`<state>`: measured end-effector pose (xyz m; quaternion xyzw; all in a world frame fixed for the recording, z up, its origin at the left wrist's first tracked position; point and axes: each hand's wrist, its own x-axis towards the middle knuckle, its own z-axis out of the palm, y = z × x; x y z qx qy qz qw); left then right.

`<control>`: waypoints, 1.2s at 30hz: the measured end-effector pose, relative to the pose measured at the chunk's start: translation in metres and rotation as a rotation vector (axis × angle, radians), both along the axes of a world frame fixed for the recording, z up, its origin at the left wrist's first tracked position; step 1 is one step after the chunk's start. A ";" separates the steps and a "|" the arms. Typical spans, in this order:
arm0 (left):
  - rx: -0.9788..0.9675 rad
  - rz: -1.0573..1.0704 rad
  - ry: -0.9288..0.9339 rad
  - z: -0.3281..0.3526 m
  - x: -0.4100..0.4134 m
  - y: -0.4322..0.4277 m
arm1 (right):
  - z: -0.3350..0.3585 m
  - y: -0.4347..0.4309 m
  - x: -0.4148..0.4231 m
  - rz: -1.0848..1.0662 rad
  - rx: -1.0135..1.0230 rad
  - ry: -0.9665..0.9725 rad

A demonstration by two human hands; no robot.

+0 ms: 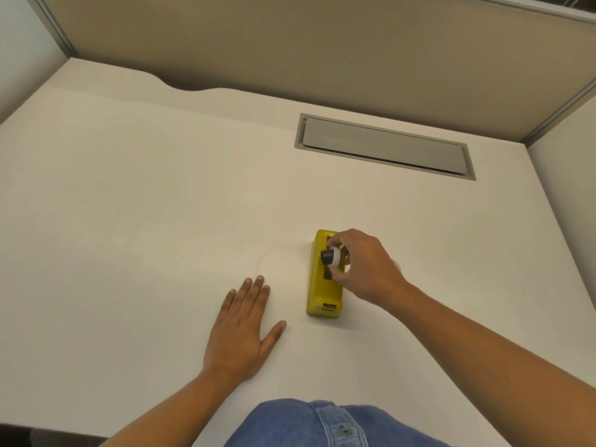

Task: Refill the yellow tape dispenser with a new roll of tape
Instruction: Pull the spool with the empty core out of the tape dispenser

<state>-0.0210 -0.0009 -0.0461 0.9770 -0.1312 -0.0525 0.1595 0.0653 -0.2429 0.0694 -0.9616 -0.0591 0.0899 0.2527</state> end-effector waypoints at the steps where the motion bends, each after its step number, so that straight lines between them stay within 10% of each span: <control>1: -0.006 -0.002 -0.003 0.000 0.000 0.000 | 0.000 0.000 -0.001 -0.002 0.002 -0.001; 12: -0.544 0.150 0.061 0.034 0.035 -0.047 | -0.006 -0.001 -0.011 -0.005 0.015 0.004; 29: -0.050 -0.303 -0.121 0.014 -0.049 0.002 | -0.008 -0.008 -0.041 -0.027 0.192 -0.062; 36: -0.250 -0.101 -0.022 0.023 -0.029 -0.009 | -0.003 -0.008 -0.046 -0.039 0.201 -0.077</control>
